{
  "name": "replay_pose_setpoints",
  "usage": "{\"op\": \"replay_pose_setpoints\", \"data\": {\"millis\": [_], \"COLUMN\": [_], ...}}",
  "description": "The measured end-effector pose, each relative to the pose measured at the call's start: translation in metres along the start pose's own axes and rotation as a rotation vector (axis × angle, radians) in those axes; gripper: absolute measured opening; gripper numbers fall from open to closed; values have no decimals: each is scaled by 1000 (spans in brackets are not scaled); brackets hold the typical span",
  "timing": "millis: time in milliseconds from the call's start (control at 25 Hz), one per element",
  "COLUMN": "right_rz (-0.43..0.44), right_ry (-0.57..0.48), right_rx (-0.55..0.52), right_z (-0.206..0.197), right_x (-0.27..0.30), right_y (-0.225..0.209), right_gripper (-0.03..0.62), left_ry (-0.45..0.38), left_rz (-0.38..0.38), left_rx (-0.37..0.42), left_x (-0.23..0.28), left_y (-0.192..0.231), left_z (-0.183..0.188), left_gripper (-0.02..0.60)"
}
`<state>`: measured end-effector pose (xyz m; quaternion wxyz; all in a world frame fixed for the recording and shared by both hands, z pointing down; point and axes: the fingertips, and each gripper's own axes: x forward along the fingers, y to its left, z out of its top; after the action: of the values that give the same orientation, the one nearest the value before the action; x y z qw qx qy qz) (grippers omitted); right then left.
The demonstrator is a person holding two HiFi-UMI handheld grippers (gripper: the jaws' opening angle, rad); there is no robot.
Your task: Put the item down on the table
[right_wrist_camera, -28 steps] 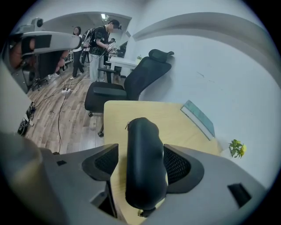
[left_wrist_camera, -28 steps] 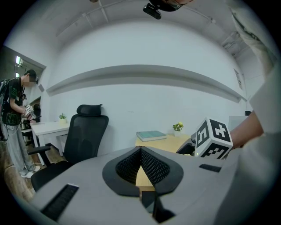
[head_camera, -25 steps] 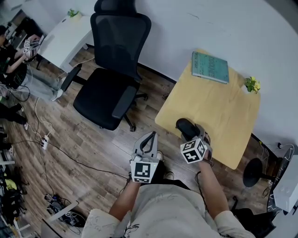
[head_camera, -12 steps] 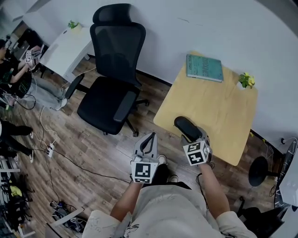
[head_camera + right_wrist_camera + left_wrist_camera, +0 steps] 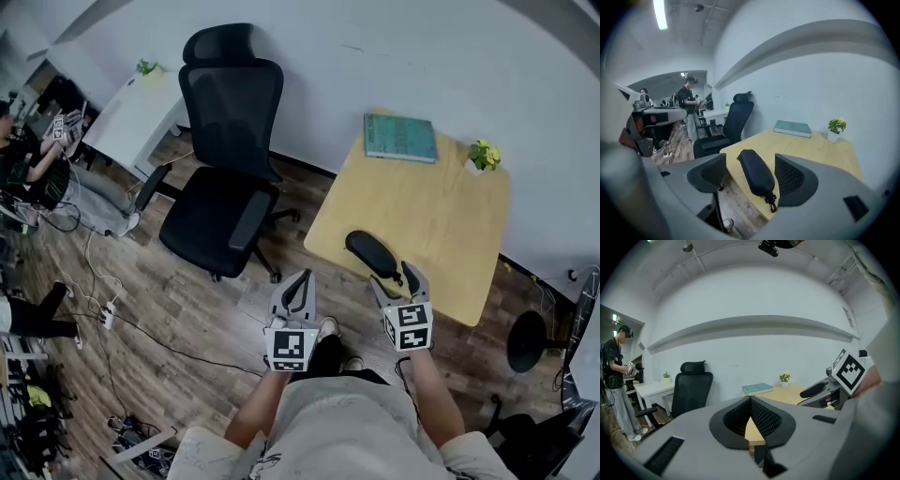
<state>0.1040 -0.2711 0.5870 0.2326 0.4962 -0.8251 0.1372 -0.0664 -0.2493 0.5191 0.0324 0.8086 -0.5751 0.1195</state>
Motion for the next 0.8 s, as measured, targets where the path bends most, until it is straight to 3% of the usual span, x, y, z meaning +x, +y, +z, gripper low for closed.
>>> {"op": "replay_pose_setpoints", "data": {"millis": [560, 800], "right_rz": [-129, -143], "right_ry": [-432, -477], "right_rx": [-43, -62], "right_z": [67, 71], "right_x": [-101, -114], "right_y": [-21, -24], "right_gripper": [331, 331], "left_ry": [-163, -165], "left_rz": [-23, -42], "left_rx": [43, 55], "left_x": [-23, -28], "left_y": [-30, -39], "left_z": [45, 49], "left_gripper": [8, 9]}}
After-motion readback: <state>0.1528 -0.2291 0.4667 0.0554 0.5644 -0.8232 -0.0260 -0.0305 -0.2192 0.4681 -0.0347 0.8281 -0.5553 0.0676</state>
